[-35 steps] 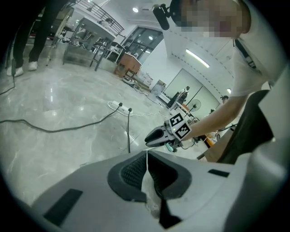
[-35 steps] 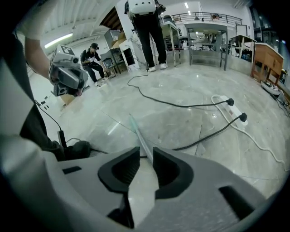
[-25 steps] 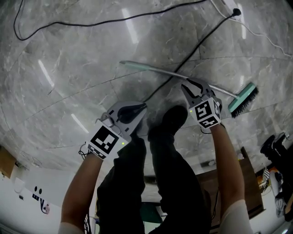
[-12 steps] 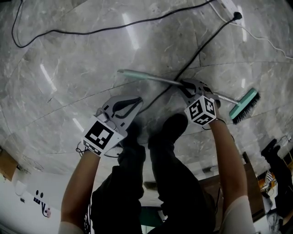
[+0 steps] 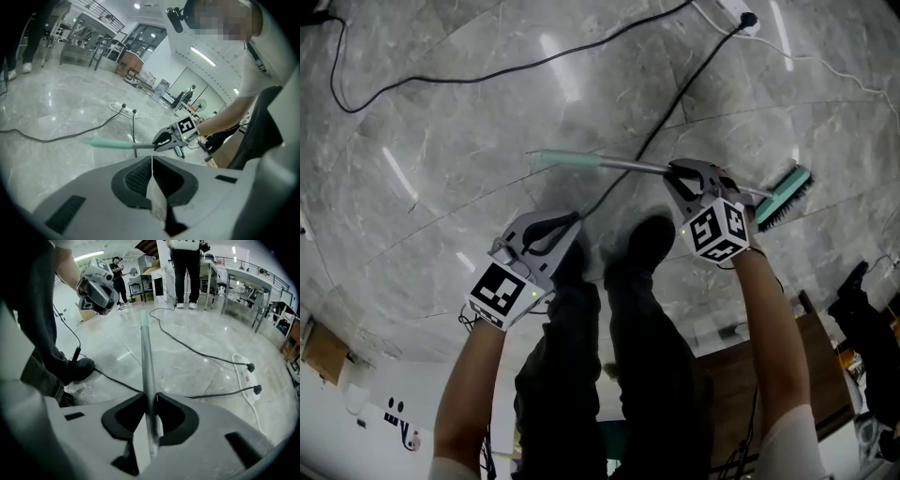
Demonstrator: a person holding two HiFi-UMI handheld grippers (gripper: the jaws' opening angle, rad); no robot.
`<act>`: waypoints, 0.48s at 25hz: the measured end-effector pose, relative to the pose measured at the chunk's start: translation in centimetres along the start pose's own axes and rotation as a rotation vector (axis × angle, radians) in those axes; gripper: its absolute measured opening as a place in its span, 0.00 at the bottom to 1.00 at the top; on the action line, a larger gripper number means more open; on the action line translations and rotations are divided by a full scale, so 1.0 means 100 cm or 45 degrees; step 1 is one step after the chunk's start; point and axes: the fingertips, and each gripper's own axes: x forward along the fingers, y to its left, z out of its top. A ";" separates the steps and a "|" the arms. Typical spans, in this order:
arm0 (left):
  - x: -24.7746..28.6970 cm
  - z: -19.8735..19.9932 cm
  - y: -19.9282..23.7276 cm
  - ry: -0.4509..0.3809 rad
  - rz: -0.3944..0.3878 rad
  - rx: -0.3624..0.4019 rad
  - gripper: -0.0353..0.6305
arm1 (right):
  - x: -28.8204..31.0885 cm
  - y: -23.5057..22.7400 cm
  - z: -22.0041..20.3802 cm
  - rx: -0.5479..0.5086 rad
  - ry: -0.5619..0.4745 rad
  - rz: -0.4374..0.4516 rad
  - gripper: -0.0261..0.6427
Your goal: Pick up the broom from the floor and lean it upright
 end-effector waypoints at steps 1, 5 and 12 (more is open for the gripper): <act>-0.005 0.005 -0.008 0.000 -0.008 0.007 0.07 | -0.013 -0.004 0.005 0.009 -0.006 -0.023 0.17; -0.031 0.036 -0.046 0.037 -0.048 0.004 0.07 | -0.067 -0.016 0.021 0.063 -0.021 -0.116 0.16; -0.072 0.093 -0.105 0.037 -0.070 0.063 0.07 | -0.161 -0.027 0.040 0.205 -0.029 -0.255 0.16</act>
